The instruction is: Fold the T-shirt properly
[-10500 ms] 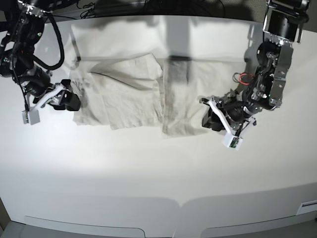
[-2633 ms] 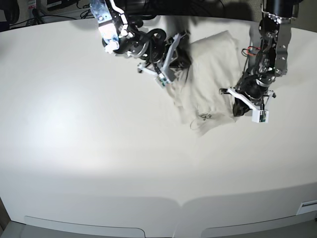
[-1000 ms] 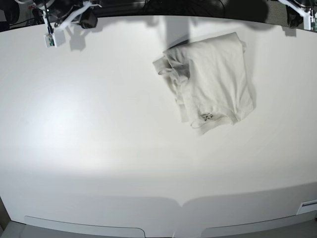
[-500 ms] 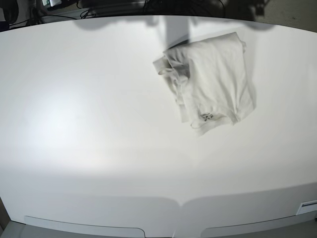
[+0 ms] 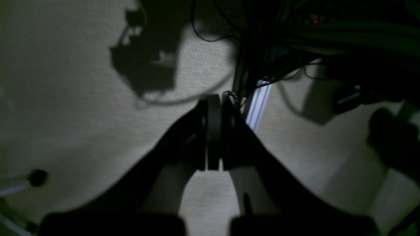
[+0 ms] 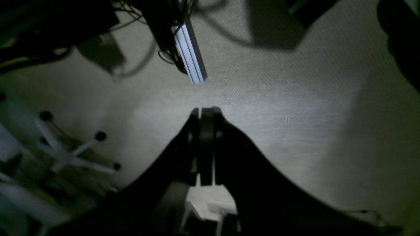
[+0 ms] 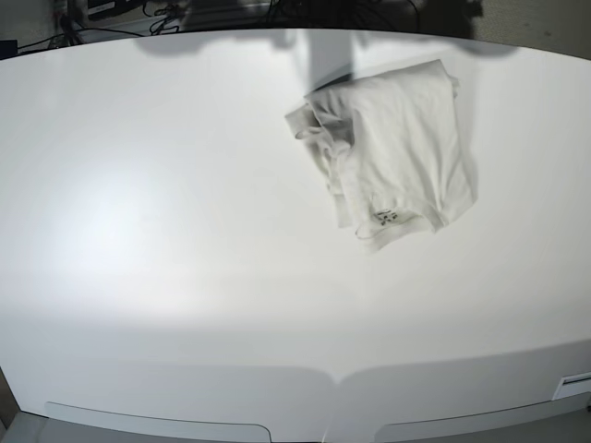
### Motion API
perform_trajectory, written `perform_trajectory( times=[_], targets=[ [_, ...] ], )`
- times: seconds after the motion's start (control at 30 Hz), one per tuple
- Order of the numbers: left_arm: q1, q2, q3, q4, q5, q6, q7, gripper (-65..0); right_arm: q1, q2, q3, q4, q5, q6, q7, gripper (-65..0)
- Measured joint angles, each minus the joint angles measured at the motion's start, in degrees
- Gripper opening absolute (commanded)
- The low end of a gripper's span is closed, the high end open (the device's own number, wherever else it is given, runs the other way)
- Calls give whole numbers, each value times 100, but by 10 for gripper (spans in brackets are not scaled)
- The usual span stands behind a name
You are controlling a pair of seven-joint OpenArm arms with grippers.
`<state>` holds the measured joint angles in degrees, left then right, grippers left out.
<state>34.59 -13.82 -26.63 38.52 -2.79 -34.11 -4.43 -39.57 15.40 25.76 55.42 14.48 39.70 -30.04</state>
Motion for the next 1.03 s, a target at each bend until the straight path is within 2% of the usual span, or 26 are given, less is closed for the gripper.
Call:
perform_trajectory(
  times=[0.17,0.3,0.37,0.47,0.5,0.6,0.67,0.83,1.03],
  targets=[
    [-608,15,-7,-1073,170,267,-7,-650,1067,527,-732,-2011,-743,-442,1213,-650],
    [-1150,48,-15,-1635,422,262,-140,-650,1858,682,-1381,-3047,-986,-647,1788,-650],
    [-1375,72,-17,-1838,428,328,-144,-650,2173,649,-1696,-3279,-990,-767,1897,-650],
    [-1609,212,-26,-2000,437,866,-138,-650,2520,525,-2159,-3392,-988,-925,2015,-650],
    [-1665,269,-28,-2009,448,903,-140,-650,2608,472,-2306,-3397,-992,-970,2015,-650],
    [-1840,439,-28,-2015,474,909,-151,-650,2734,295,-2627,-3397,-986,-1464,2236,-650],
    [-1965,522,-28,-2015,564,911,-166,-650,2754,184,-2721,-3397,-973,-1661,2404,-650],
    [-2168,708,-28,-2004,616,914,-249,-650,2876,-2,-2736,-3410,-984,-1679,2487,-650],
    [-2240,955,-28,-2004,927,962,-249,-650,2907,-31,-2736,-3407,-984,-1679,2463,-650]
  ],
)
